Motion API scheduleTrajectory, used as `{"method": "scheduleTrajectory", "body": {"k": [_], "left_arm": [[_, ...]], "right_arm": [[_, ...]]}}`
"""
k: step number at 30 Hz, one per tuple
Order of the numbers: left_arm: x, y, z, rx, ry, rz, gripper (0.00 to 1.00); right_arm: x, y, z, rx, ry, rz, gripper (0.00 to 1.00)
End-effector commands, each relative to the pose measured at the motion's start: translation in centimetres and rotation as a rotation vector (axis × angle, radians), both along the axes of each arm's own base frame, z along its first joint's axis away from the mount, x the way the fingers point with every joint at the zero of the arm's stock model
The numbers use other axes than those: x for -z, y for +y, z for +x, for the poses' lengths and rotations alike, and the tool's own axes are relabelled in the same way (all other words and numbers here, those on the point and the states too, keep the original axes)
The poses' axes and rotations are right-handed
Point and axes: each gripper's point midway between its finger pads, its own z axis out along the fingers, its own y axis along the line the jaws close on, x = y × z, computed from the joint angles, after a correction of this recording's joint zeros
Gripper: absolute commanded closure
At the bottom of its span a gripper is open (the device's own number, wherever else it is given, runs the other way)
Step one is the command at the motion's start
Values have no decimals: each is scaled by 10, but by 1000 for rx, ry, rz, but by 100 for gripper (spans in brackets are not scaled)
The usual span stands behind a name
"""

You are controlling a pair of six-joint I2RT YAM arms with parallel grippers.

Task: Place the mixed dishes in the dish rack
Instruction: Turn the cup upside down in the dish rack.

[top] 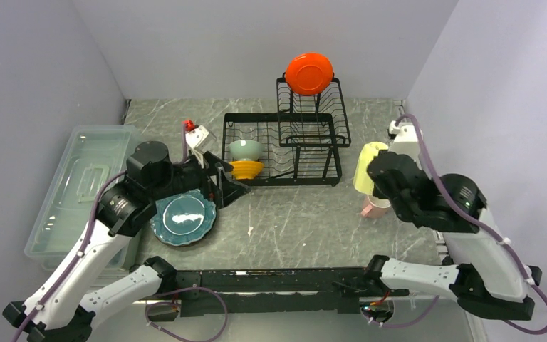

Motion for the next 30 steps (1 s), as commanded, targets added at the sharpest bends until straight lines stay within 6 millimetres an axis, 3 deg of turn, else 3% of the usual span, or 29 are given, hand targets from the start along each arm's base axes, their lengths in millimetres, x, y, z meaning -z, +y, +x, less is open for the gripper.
{"method": "scheduleTrajectory", "body": {"k": [1,4,9,14,26,30], "left_arm": [[0,5,-6,9,-32,4,1],[1,6,-9,13,-28,2,1],[6,10,-15,13,-22,8,1],[15,14,-17,12,-20,30,1],[47,20,-11,-11,-24,109,1],[56,23,-8,-32,-36,122,1]], "right_arm": [[-27,-27,26,216,-135,-85,100],[-20,-29,48,233,-104,-117,100],[-13,-56,90,312,-126,-70,100],[-4,-59,122,338,-165,-30,100],[30,-100,181,360,-331,38,100],[35,-102,197,303,-404,46,100]]}}
